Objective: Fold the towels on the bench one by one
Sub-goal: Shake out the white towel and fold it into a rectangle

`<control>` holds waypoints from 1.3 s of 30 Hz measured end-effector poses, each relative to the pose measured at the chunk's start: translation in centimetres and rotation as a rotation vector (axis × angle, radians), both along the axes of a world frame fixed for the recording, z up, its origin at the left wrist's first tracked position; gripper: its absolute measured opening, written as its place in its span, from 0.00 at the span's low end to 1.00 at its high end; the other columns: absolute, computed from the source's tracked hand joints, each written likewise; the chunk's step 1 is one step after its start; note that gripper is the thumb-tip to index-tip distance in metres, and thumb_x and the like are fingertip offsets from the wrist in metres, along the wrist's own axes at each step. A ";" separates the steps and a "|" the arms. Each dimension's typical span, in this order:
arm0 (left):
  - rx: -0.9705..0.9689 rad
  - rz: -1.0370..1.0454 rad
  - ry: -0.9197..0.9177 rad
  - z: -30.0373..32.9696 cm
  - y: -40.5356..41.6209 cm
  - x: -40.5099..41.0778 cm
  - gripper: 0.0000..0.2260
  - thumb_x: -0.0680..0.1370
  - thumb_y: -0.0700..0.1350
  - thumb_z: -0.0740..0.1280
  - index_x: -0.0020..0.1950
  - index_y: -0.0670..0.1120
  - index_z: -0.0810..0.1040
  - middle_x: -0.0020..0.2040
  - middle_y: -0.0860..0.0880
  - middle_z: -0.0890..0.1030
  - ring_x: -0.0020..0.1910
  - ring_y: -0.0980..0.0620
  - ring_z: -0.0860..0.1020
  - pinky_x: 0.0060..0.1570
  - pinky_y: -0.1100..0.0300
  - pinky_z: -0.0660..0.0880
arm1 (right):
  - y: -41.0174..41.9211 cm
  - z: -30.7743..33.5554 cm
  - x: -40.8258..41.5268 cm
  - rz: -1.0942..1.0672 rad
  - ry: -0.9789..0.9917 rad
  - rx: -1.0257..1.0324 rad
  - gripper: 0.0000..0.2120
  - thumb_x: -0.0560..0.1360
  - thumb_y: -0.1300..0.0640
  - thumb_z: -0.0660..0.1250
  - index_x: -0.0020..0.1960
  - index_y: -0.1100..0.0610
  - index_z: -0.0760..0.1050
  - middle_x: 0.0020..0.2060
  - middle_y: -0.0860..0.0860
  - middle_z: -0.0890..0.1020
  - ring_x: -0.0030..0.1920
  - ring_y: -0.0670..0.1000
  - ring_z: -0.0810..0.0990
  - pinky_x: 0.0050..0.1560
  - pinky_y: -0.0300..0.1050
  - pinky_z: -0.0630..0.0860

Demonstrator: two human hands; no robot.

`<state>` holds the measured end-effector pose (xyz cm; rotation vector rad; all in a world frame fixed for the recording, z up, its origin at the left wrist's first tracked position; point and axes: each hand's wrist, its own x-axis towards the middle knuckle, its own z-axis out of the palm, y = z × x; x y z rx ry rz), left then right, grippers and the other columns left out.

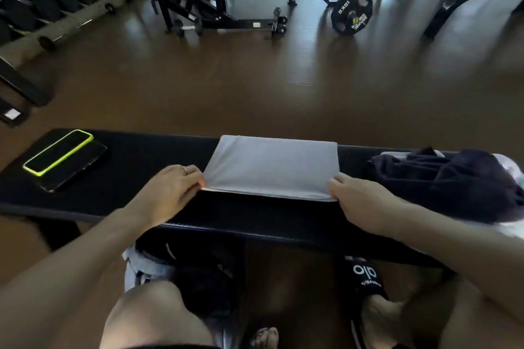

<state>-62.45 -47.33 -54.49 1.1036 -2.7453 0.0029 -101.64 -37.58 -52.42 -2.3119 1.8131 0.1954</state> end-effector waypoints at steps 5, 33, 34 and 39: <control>-0.037 -0.066 -0.023 -2.2 2.0 1.5 0.08 0.84 0.46 0.60 0.53 0.52 0.79 0.50 0.56 0.78 0.45 0.53 0.79 0.57 0.57 0.73 | 1.9 0.3 1.3 0.058 0.055 0.030 0.08 0.80 0.61 0.59 0.56 0.52 0.70 0.49 0.47 0.72 0.43 0.49 0.71 0.42 0.44 0.67; 0.253 0.356 -0.197 -1.3 0.8 -11.7 0.29 0.85 0.61 0.46 0.84 0.53 0.46 0.84 0.48 0.47 0.82 0.48 0.46 0.80 0.49 0.46 | -4.0 -2.1 10.8 -0.150 -0.149 -0.103 0.28 0.84 0.47 0.48 0.80 0.57 0.54 0.78 0.56 0.61 0.79 0.57 0.57 0.77 0.54 0.54; 0.285 0.419 -0.205 -2.4 0.3 -11.9 0.30 0.84 0.63 0.44 0.83 0.53 0.42 0.84 0.49 0.41 0.82 0.49 0.40 0.80 0.50 0.40 | -3.9 -3.5 11.0 -0.217 -0.121 -0.085 0.30 0.84 0.45 0.46 0.82 0.57 0.46 0.81 0.55 0.51 0.81 0.55 0.47 0.80 0.54 0.45; 0.328 0.539 -0.142 -4.9 0.2 -10.8 0.34 0.81 0.68 0.41 0.82 0.55 0.37 0.82 0.51 0.35 0.81 0.52 0.34 0.79 0.52 0.35 | -2.8 -7.4 10.1 -0.422 -0.098 -0.096 0.33 0.83 0.41 0.40 0.81 0.58 0.37 0.81 0.54 0.39 0.80 0.54 0.35 0.79 0.56 0.37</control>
